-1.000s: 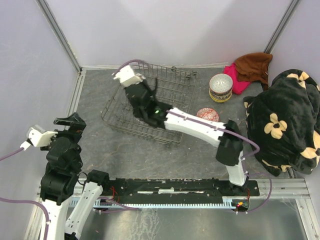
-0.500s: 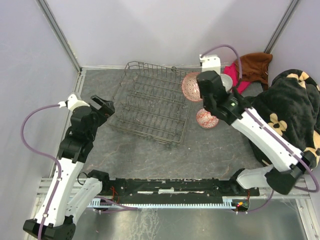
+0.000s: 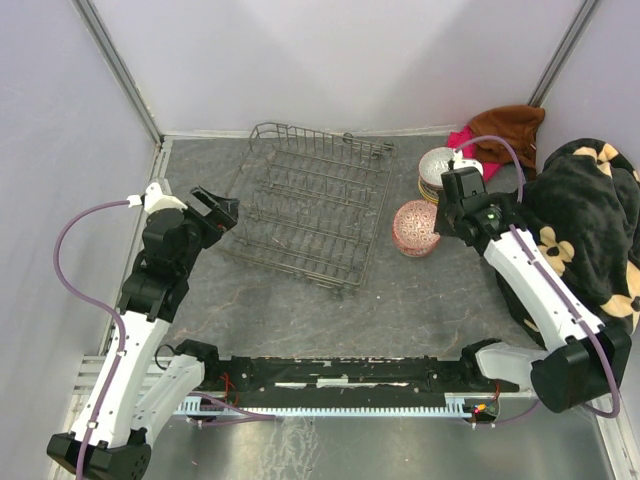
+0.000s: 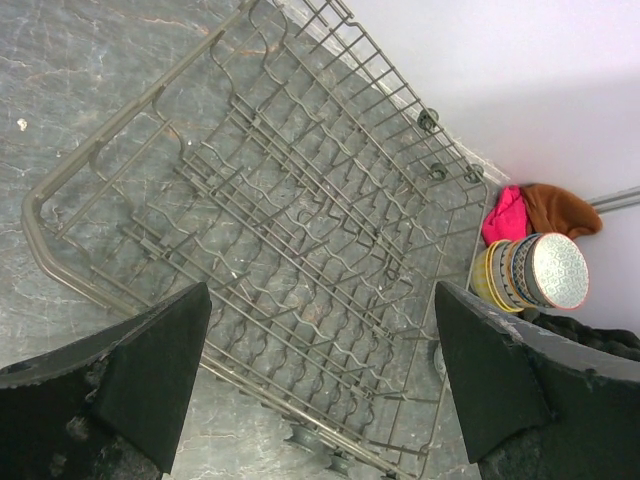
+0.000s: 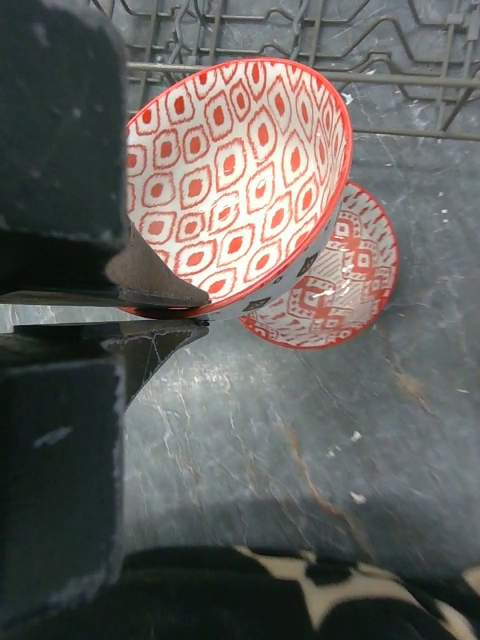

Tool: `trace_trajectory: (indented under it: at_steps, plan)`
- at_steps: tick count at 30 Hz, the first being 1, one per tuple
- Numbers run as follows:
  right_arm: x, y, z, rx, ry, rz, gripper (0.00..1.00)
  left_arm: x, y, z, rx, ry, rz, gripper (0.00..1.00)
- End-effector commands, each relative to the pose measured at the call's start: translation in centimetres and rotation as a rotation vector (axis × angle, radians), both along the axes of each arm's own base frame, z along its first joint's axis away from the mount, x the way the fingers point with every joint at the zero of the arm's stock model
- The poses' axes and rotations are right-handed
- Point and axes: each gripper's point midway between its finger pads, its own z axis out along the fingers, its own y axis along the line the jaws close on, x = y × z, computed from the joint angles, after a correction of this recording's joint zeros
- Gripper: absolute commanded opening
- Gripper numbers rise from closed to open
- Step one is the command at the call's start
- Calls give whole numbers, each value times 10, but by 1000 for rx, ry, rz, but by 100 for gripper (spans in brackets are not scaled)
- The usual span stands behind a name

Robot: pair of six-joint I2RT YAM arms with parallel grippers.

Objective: Unload the bowls from the dish rack

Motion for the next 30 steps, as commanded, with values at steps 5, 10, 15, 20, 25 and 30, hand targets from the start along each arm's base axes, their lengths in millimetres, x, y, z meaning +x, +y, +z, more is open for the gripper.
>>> trace_trajectory:
  at_steps: [5, 10, 15, 20, 25, 30]
  plan:
    - [26, 5, -31, 230, 6, -23, 1, 2, -4, 15, 6, -59, -28, 99]
    - [35, -6, -52, 264, 40, -56, 1, 2, -3, 13, 8, -56, -21, 99]
    - [45, -10, -66, 293, 59, -75, 1, 3, 0, 15, 10, -60, -3, 99]
    - [51, -11, -80, 301, 84, -87, 1, 5, 2, 14, 13, -57, 6, 99]
    - [53, -12, -89, 304, 97, -99, 1, 6, 2, 12, 16, -50, 9, 99]
    - [52, -12, -94, 303, 107, -103, 1, 7, 2, 11, 16, -49, 13, 99]
